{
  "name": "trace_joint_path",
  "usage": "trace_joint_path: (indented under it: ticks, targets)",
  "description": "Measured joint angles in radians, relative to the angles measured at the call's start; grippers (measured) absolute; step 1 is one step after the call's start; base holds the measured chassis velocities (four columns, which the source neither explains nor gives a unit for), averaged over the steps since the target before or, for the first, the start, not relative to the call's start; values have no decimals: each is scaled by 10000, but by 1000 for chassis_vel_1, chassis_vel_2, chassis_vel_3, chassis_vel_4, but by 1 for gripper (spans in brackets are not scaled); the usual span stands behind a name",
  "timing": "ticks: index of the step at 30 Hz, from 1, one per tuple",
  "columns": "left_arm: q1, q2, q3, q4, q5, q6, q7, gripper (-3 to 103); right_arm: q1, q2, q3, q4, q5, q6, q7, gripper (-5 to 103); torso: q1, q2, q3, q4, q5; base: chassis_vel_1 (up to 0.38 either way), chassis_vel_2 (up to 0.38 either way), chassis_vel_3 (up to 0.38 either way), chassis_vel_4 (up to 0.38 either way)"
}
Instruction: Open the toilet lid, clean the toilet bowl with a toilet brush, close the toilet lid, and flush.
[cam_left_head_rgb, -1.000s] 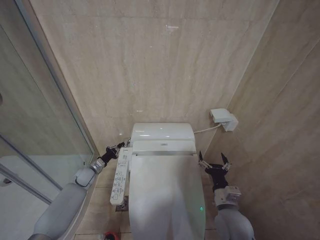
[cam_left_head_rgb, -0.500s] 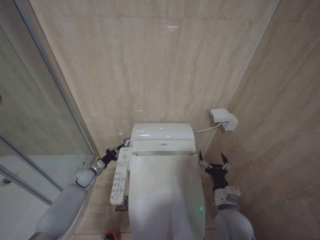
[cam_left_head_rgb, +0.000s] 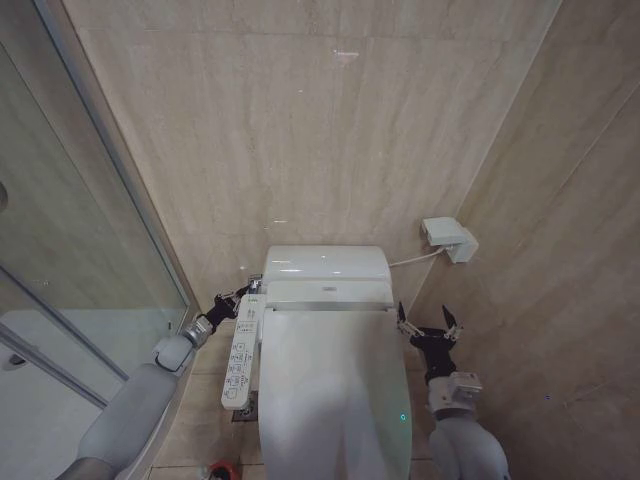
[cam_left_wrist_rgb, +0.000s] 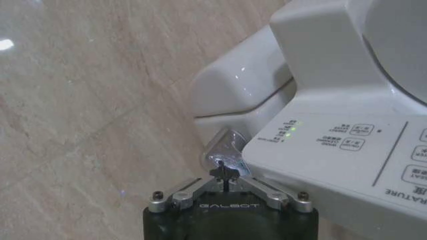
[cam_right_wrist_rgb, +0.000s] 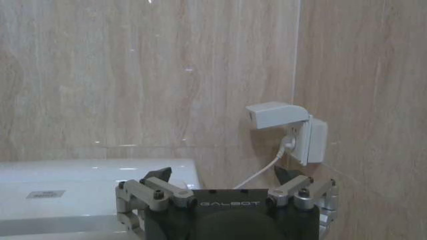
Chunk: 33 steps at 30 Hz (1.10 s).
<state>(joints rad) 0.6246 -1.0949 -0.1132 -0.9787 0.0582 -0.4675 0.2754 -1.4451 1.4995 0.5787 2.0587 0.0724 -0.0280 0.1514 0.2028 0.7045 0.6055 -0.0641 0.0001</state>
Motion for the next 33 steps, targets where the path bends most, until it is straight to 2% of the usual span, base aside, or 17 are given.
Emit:
trace_joint_path:
  ticks: [33]
  targets:
    - [-178, -156, 74, 225, -9, -43, 36, 0, 0, 0, 0, 0, 0, 0, 0, 100, 1, 0, -1, 0, 0, 0, 0, 0, 0]
